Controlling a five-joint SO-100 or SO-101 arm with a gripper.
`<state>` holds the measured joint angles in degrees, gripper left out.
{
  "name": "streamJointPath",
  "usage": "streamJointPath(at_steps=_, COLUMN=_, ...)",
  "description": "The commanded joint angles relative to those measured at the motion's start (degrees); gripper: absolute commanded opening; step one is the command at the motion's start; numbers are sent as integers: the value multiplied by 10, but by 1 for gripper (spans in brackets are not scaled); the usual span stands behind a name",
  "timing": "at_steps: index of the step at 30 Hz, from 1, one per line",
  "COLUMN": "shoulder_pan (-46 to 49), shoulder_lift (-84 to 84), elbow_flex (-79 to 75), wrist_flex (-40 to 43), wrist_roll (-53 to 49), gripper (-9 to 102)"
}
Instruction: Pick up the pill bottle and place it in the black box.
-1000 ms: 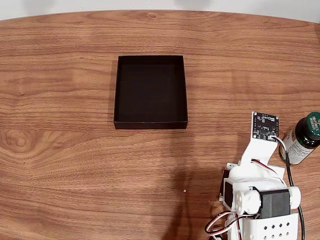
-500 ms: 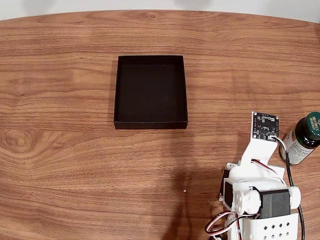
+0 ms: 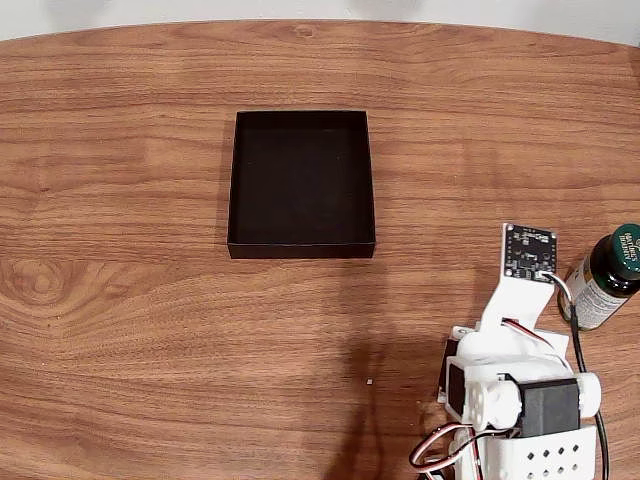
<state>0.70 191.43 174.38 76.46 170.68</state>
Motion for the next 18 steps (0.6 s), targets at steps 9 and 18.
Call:
streamJointPath(at_steps=9, shoulder_pan=-54, shoulder_lift=-1, elbow_flex=-8, wrist_flex=98, wrist_roll=14, gripper=1)
streamJointPath(at_steps=18, shoulder_pan=68, shoulder_lift=-3, elbow_flex=-9, wrist_flex=-37, wrist_roll=-52, gripper=5)
